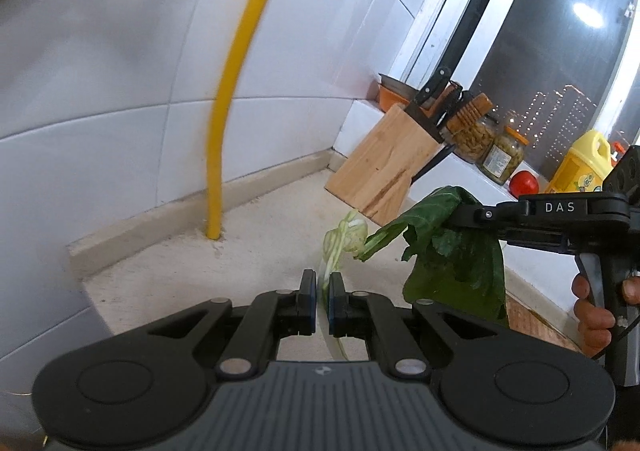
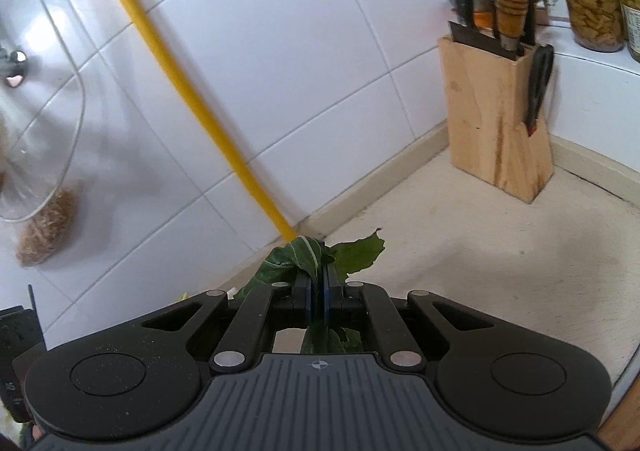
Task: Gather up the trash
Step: 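Lift the cabbage stalk and green leaves off the counter with both tools, then carry the cabbage stalk and green leaves down over the bin with both tools, then open the left and right tools over the bin to drop the scraps, then raise both open tools from the bin back to the counter scraps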
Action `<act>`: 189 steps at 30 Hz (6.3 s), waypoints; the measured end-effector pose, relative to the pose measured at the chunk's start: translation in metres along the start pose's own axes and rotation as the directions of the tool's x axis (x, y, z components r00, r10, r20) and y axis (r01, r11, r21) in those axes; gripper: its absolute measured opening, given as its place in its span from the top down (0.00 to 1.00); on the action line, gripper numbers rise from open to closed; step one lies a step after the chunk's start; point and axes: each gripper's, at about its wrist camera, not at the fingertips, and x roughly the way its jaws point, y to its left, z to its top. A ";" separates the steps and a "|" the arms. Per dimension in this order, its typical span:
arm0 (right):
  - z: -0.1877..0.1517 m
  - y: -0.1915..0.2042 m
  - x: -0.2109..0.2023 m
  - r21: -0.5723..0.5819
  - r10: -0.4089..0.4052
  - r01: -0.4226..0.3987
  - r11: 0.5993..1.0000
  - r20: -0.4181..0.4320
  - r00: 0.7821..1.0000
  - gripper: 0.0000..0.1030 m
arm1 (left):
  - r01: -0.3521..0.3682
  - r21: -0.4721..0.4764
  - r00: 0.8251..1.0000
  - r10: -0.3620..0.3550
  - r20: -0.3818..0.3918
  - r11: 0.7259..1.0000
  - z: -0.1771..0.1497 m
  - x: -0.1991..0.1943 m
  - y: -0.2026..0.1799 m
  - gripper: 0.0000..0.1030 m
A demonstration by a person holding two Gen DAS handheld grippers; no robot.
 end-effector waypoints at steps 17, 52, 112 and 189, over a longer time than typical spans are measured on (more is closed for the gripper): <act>-0.022 0.105 0.045 -0.100 0.191 -0.202 0.974 -0.111 0.975 0.93 | -0.158 -0.083 0.982 0.166 0.094 0.984 -0.026 -0.096 0.055 0.98; -0.156 0.203 0.186 -0.037 0.206 -0.252 0.967 -0.466 0.861 0.91 | -0.404 -0.221 0.913 0.380 -0.146 0.887 -0.118 -0.096 0.168 0.98; -0.190 0.215 0.229 -0.083 0.105 -0.181 0.980 -0.558 0.823 0.88 | -0.467 -0.186 0.881 0.439 -0.174 0.864 -0.126 -0.075 0.186 0.98; -0.201 0.189 0.206 -0.039 -0.021 -0.001 0.999 -0.538 0.843 0.30 | -0.527 -0.138 0.839 0.488 -0.239 0.838 -0.124 -0.071 0.190 0.67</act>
